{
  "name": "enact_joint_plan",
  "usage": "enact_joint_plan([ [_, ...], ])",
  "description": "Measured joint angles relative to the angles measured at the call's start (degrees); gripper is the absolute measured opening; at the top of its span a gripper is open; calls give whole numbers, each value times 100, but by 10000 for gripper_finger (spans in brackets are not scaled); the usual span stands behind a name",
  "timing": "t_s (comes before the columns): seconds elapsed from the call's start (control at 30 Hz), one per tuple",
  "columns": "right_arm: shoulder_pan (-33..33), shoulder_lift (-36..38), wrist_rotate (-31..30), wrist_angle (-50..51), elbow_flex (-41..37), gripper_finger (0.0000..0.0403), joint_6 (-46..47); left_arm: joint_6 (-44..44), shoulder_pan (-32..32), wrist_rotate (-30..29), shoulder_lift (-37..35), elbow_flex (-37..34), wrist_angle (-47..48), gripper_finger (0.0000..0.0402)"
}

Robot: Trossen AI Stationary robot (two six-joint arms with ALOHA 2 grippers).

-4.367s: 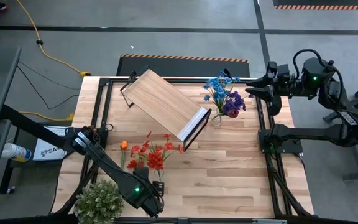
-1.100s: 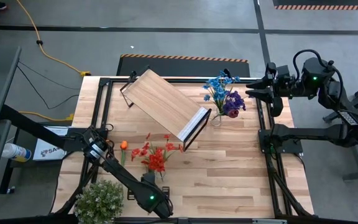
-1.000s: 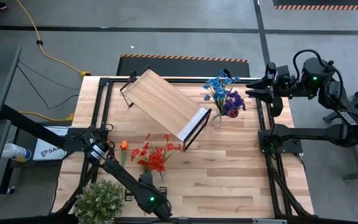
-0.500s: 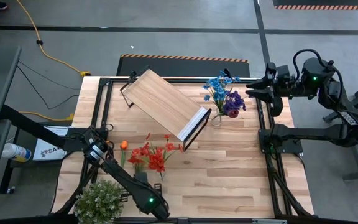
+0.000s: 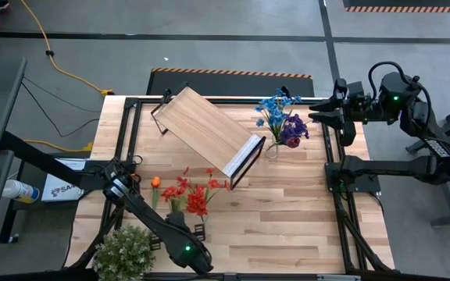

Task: Pick and place flowers into a vace then onto a shelf
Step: Put the red flowers into the bottom transparent vase

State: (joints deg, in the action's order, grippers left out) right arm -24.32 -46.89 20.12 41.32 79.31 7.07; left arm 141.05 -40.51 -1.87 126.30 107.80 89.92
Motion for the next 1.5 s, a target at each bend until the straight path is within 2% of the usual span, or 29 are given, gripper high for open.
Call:
enact_joint_plan([
  [0.6, 0, -2, 0, 0, 0, 110, 37, -4, -24, -62, -59, 480, 8, 30],
  [1.03, -1, -1, 0, 0, 1, 110, 31, 73, -118, 284, -60, 497, 10, 27],
  [1.5, -2, 1, 0, 35, 0, 110, -4, 90, -236, 101, -550, 497, 9, 27],
])
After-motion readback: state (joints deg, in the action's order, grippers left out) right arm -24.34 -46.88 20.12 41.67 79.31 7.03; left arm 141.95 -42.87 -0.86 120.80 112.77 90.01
